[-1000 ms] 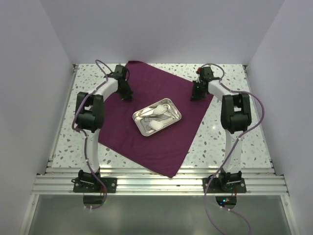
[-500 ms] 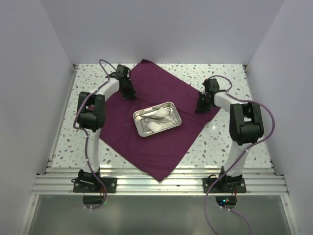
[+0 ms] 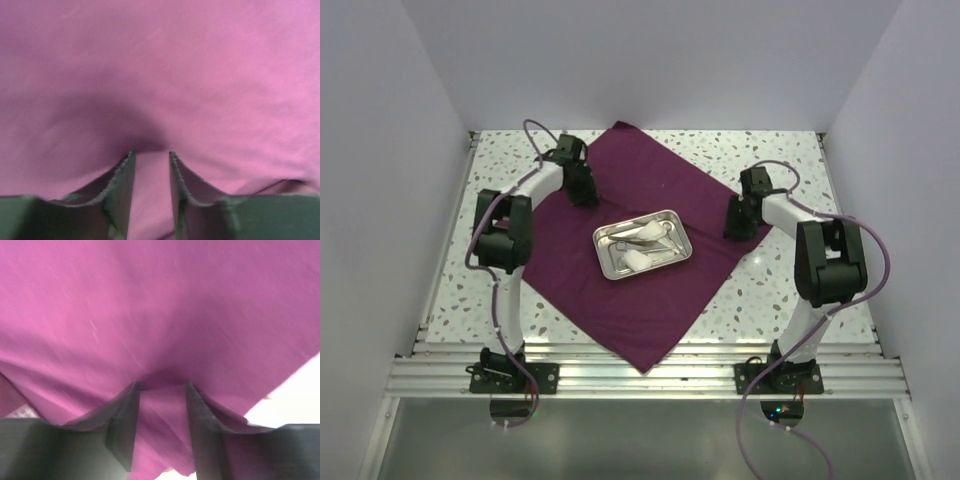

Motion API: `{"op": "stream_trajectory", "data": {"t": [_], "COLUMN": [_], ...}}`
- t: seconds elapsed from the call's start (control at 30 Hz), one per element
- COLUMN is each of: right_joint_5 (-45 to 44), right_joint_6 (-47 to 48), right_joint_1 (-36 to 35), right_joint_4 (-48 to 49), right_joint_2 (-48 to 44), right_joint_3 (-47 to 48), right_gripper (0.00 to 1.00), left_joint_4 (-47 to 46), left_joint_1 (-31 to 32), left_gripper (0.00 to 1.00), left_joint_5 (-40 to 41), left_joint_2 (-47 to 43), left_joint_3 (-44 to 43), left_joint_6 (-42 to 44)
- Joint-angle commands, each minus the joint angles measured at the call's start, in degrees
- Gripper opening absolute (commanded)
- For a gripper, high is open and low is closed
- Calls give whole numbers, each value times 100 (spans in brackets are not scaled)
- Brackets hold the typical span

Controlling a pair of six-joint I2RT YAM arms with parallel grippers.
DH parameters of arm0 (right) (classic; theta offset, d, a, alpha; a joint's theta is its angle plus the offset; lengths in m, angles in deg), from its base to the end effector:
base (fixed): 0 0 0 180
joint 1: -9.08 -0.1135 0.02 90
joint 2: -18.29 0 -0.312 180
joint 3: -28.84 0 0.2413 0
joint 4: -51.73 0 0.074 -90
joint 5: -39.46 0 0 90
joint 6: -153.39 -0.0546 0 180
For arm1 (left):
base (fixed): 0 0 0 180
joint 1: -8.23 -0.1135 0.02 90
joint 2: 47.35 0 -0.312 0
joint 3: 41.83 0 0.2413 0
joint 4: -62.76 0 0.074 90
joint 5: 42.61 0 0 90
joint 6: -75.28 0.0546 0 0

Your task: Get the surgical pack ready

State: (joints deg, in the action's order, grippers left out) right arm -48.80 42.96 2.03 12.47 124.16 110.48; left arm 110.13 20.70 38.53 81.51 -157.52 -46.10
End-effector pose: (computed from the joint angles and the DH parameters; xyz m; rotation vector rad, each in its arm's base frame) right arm 0.3797 0.0486 0.1995 0.3041 2.6757 0.1904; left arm 0.4997 -0.1191 0.1901 -0.3871 2.6574 -0.4565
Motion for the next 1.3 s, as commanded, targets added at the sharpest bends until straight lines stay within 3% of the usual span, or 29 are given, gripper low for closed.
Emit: {"op": "stream_trajectory", "data": {"t": [0.0,0.07,0.1,0.2,0.3,0.43,0.63,0.77,0.83,0.97,1.13,1.2,1.27], "right_joint_5": [-621,-640,-344,437,747,1195,1083,978,820,450,134,195,396], "right_joint_6": [240,320,459,539,575,417,381,311,206,30,-84,-84,-15], "right_joint_1": [-138,-514,-621,-973,-1202,-1220,-1308,-1361,-1361,-1361,-1334,-1334,-1325], "right_joint_4": [-843,-1151,-1344,-1442,-1530,-1136,-1030,-1012,-802,-590,-493,-510,-450], "right_joint_2": [-496,-654,-759,-839,-691,-637,-418,-145,-250,-759,-1103,-1086,-1120], "right_joint_3": [192,594,693,852,1036,870,975,975,678,97,-562,-651,-730], "right_gripper": [50,63,77,91,94,94,87,78,77,49,48,40,39], "left_joint_4": [96,-27,-158,-325,-886,-1012,-1012,-1012,-1056,-1319,-1258,-1328,-1285], "left_joint_1": [-174,-192,-192,-183,-96,412,932,933,933,933,933,933,924], "left_gripper": [41,48,50,53,54,56,55,53,47,38,28,25,25], "left_joint_5": [744,842,834,-6,-352,-151,385,500,622,755,825,808,807], "left_joint_2": [-1080,-1850,-2099,-2838,-3550,-3982,-3834,-3719,-3884,-4535,-4913,-4949,-4906], "left_joint_3": [636,1257,1488,2393,3483,3951,4021,4205,4450,5180,5480,5498,5410], "left_joint_6": [202,246,255,299,-26,-272,-589,-791,-887,-1028,-1090,-1064,-1029]}}
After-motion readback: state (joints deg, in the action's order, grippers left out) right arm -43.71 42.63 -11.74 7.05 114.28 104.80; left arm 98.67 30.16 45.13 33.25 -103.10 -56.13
